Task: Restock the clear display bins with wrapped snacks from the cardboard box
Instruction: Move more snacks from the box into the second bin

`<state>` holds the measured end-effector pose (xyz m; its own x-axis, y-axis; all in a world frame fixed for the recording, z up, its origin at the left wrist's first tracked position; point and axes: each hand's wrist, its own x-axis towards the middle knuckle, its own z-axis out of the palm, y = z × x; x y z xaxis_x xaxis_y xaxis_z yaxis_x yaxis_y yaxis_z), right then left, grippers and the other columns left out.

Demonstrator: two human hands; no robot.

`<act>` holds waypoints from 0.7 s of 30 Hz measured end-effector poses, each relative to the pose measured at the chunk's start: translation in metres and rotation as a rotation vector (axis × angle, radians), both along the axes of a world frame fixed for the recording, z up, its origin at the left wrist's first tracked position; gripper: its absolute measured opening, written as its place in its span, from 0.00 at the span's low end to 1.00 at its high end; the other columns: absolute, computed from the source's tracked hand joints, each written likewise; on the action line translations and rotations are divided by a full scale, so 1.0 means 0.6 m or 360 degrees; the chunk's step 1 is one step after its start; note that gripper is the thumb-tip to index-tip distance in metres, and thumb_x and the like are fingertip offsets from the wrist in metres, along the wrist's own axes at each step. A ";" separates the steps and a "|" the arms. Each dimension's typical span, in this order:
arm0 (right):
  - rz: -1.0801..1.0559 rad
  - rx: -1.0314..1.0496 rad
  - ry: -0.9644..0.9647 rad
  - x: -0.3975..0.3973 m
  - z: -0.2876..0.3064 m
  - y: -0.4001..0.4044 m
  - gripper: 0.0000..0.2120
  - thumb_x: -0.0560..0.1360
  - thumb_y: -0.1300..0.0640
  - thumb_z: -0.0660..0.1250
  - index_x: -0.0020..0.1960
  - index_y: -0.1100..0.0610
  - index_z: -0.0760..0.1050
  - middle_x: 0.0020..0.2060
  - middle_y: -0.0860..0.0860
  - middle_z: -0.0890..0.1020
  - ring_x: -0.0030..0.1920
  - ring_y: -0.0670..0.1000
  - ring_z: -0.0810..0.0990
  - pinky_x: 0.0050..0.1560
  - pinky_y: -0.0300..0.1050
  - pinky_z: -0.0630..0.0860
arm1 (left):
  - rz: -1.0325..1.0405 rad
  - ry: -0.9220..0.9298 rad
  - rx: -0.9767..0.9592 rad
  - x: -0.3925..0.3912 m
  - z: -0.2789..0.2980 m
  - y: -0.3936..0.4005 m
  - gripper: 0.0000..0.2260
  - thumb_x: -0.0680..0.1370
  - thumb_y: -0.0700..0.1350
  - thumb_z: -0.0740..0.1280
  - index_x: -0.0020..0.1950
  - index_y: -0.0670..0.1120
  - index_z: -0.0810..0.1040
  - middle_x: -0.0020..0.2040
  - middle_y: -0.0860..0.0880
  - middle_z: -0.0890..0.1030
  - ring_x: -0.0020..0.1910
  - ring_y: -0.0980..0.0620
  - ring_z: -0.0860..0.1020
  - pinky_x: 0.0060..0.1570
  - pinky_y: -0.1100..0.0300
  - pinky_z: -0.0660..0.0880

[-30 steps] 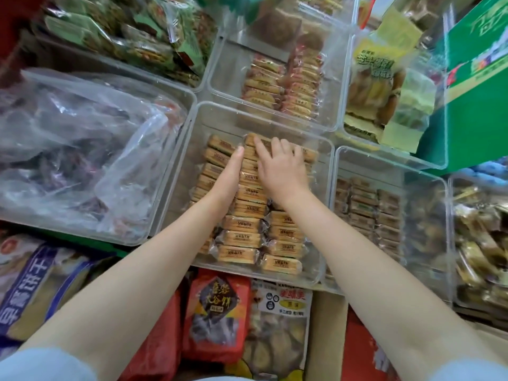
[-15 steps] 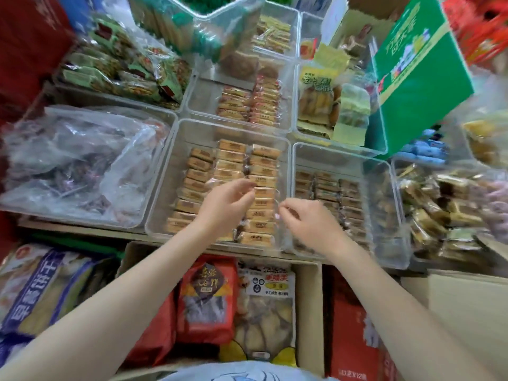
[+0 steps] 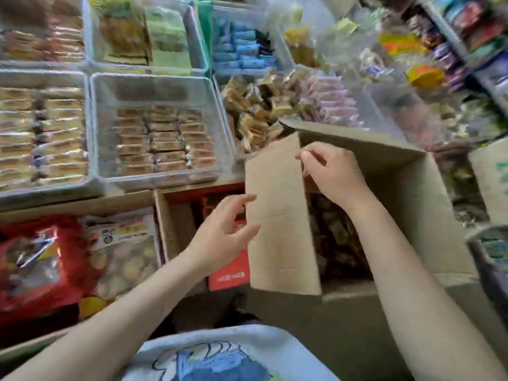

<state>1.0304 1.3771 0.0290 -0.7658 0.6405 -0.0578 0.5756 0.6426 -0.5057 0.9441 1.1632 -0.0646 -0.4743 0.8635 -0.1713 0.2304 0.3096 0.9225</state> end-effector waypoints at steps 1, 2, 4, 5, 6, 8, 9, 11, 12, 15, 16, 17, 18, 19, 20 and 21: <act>-0.0026 -0.0035 -0.0034 0.032 -0.009 0.024 0.11 0.82 0.53 0.61 0.49 0.50 0.81 0.36 0.44 0.82 0.42 0.43 0.79 0.47 0.40 0.75 | 0.0039 -0.0024 0.0038 0.036 -0.001 0.022 0.25 0.80 0.55 0.67 0.76 0.58 0.65 0.72 0.59 0.69 0.70 0.60 0.68 0.70 0.56 0.68; -0.0023 -0.0076 -0.0069 0.059 -0.024 0.046 0.10 0.81 0.53 0.61 0.48 0.49 0.82 0.36 0.45 0.82 0.41 0.43 0.79 0.47 0.40 0.75 | 0.0075 -0.0064 0.0070 0.068 -0.003 0.044 0.27 0.80 0.55 0.68 0.77 0.60 0.62 0.74 0.61 0.66 0.73 0.61 0.65 0.72 0.56 0.64; 0.0083 -0.0157 -0.0185 0.097 -0.063 0.082 0.10 0.81 0.53 0.61 0.49 0.50 0.82 0.41 0.45 0.84 0.44 0.44 0.80 0.50 0.43 0.75 | 0.0125 -0.0136 0.0089 0.121 -0.007 0.085 0.32 0.79 0.57 0.69 0.79 0.63 0.57 0.76 0.64 0.61 0.76 0.62 0.59 0.74 0.56 0.59; 0.0176 -0.0183 -0.0267 0.108 -0.086 0.096 0.11 0.82 0.53 0.61 0.51 0.51 0.82 0.46 0.47 0.84 0.48 0.47 0.80 0.53 0.45 0.76 | 0.0161 -0.0161 0.0096 0.140 -0.010 0.103 0.34 0.78 0.57 0.70 0.79 0.65 0.55 0.77 0.65 0.59 0.77 0.63 0.57 0.75 0.53 0.58; 0.0273 -0.0192 -0.0363 0.116 -0.110 0.110 0.11 0.82 0.53 0.61 0.55 0.53 0.82 0.50 0.49 0.84 0.52 0.49 0.80 0.55 0.46 0.76 | 0.0211 -0.0209 0.0109 0.155 -0.016 0.119 0.35 0.78 0.56 0.70 0.79 0.66 0.55 0.77 0.65 0.59 0.77 0.63 0.57 0.76 0.50 0.59; 0.0422 -0.0193 -0.0564 0.120 -0.160 0.132 0.13 0.82 0.53 0.61 0.59 0.55 0.81 0.55 0.53 0.83 0.55 0.53 0.81 0.56 0.50 0.78 | 0.0337 -0.0387 0.0150 0.172 -0.024 0.134 0.35 0.76 0.55 0.70 0.78 0.67 0.57 0.78 0.63 0.61 0.77 0.59 0.61 0.75 0.43 0.64; 0.0483 -0.0195 -0.0666 0.119 -0.184 0.139 0.13 0.82 0.52 0.61 0.60 0.55 0.80 0.56 0.54 0.83 0.55 0.55 0.81 0.55 0.51 0.78 | 0.0390 -0.0469 0.0173 0.177 -0.028 0.135 0.34 0.74 0.56 0.69 0.77 0.68 0.58 0.78 0.59 0.63 0.77 0.55 0.63 0.73 0.41 0.67; 0.0610 -0.0211 -0.0873 0.117 -0.242 0.148 0.14 0.82 0.52 0.61 0.62 0.55 0.79 0.57 0.55 0.82 0.55 0.57 0.81 0.55 0.51 0.79 | 0.0460 -0.0527 0.0199 0.185 -0.030 0.135 0.33 0.73 0.58 0.68 0.77 0.69 0.60 0.77 0.55 0.67 0.76 0.51 0.65 0.71 0.39 0.69; 0.0670 -0.0255 -0.0961 0.116 -0.274 0.150 0.14 0.82 0.51 0.61 0.63 0.56 0.79 0.58 0.55 0.82 0.56 0.57 0.81 0.55 0.51 0.78 | 0.0491 -0.0519 0.0197 0.188 -0.029 0.135 0.34 0.72 0.58 0.67 0.77 0.68 0.61 0.77 0.55 0.67 0.75 0.51 0.66 0.71 0.40 0.69; 0.0821 -0.0423 -0.1054 0.115 -0.354 0.139 0.16 0.82 0.51 0.62 0.64 0.58 0.78 0.60 0.58 0.81 0.60 0.60 0.79 0.59 0.51 0.77 | 0.0552 -0.0484 0.0178 0.196 -0.026 0.145 0.36 0.72 0.57 0.66 0.80 0.59 0.60 0.77 0.54 0.68 0.73 0.50 0.68 0.70 0.45 0.70; 0.0886 -0.0486 -0.1108 0.117 -0.375 0.131 0.17 0.82 0.51 0.62 0.67 0.59 0.76 0.63 0.59 0.79 0.63 0.60 0.78 0.62 0.52 0.75 | 0.0557 -0.0472 0.0170 0.198 -0.026 0.148 0.36 0.72 0.56 0.65 0.80 0.57 0.59 0.77 0.53 0.68 0.73 0.50 0.69 0.70 0.46 0.70; 0.0980 -0.0557 -0.1188 0.119 -0.396 0.119 0.19 0.83 0.51 0.61 0.70 0.58 0.74 0.66 0.59 0.77 0.66 0.60 0.76 0.66 0.53 0.71 | 0.0562 -0.0466 0.0161 0.200 -0.025 0.150 0.37 0.72 0.56 0.65 0.81 0.56 0.59 0.76 0.52 0.69 0.73 0.49 0.69 0.70 0.47 0.70; 0.1100 -0.0627 -0.1262 0.125 -0.415 0.105 0.21 0.83 0.51 0.61 0.73 0.58 0.70 0.69 0.59 0.74 0.68 0.60 0.73 0.69 0.54 0.68 | 0.0566 -0.0469 0.0156 0.201 -0.026 0.151 0.37 0.73 0.55 0.65 0.81 0.55 0.59 0.76 0.52 0.70 0.73 0.49 0.70 0.70 0.47 0.70; 0.1198 -0.0674 -0.1325 0.131 -0.427 0.090 0.23 0.83 0.50 0.61 0.75 0.58 0.67 0.71 0.59 0.72 0.70 0.60 0.71 0.71 0.54 0.66 | 0.0569 -0.0467 0.0147 0.201 -0.026 0.151 0.36 0.73 0.55 0.65 0.81 0.54 0.59 0.76 0.52 0.70 0.73 0.49 0.70 0.70 0.48 0.70; 0.1256 -0.0698 -0.1349 0.139 -0.442 0.077 0.25 0.82 0.49 0.62 0.76 0.57 0.66 0.71 0.59 0.71 0.71 0.60 0.70 0.72 0.55 0.65 | 0.0569 -0.0460 0.0136 0.202 -0.026 0.151 0.36 0.74 0.55 0.65 0.81 0.53 0.58 0.76 0.52 0.70 0.73 0.49 0.70 0.71 0.48 0.69; 0.1309 -0.0694 -0.1334 0.147 -0.455 0.066 0.26 0.82 0.47 0.63 0.77 0.55 0.65 0.72 0.58 0.71 0.71 0.61 0.70 0.72 0.55 0.64 | 0.0571 -0.0448 0.0126 0.202 -0.025 0.150 0.36 0.74 0.54 0.64 0.81 0.53 0.58 0.76 0.53 0.69 0.73 0.49 0.69 0.72 0.46 0.68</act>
<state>1.1188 1.4169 -0.2441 -0.5546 -0.2042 -0.8067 0.3311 0.8352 -0.4391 1.0653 1.2534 -0.0799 -0.6903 0.6687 -0.2764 -0.1414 0.2500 0.9579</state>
